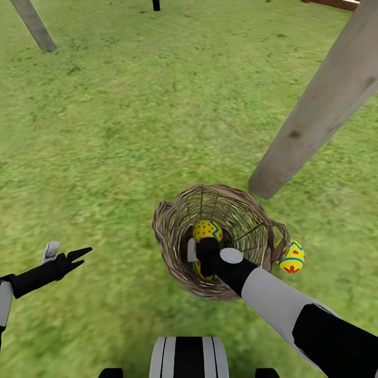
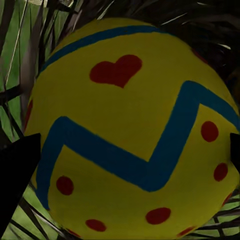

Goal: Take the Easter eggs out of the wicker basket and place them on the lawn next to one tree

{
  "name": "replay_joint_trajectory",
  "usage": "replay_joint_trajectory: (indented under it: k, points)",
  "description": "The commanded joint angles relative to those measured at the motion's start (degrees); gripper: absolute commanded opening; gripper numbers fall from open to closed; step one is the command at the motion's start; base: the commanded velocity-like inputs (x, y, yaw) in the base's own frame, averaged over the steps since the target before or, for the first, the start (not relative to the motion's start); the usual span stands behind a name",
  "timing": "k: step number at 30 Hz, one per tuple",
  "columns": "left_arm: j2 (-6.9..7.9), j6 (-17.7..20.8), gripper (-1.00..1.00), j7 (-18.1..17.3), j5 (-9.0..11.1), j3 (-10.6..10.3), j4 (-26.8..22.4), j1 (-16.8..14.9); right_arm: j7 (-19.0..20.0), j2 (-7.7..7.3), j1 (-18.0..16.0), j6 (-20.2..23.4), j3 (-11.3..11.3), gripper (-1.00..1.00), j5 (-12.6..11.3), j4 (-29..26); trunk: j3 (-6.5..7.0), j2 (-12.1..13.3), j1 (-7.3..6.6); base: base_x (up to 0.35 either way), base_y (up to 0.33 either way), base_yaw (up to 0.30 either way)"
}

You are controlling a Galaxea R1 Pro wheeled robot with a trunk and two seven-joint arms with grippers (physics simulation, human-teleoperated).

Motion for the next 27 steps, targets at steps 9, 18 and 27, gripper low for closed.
replay_joint_trajectory:
  k: [9, 18, 27]
  points:
    - [0.0, 0.24, 1.0, -0.21, -0.06, 0.0, -0.01, -0.03, 0.54, -0.02, 0.0, 0.44, 0.12, -1.0, 0.09, 1.05, 1.51, 0.08, -0.18, 0.0, 0.0, 0.0]
    - [0.0, 0.24, 1.0, -0.13, -0.16, -0.18, 0.0, -0.03, 0.73, -0.1, 0.0, 0.44, 0.12, -1.0, 0.09, 0.96, 3.5, 0.2, -0.41, 0.0, 0.0, 0.0]
    - [0.0, 0.23, 1.0, -0.21, -0.15, -0.19, 0.0, -0.03, 0.81, -0.11, 0.0, 0.41, 0.12, -1.0, 0.02, 0.92, 5.5, 0.32, -0.64, -0.122, 0.0, 0.0]
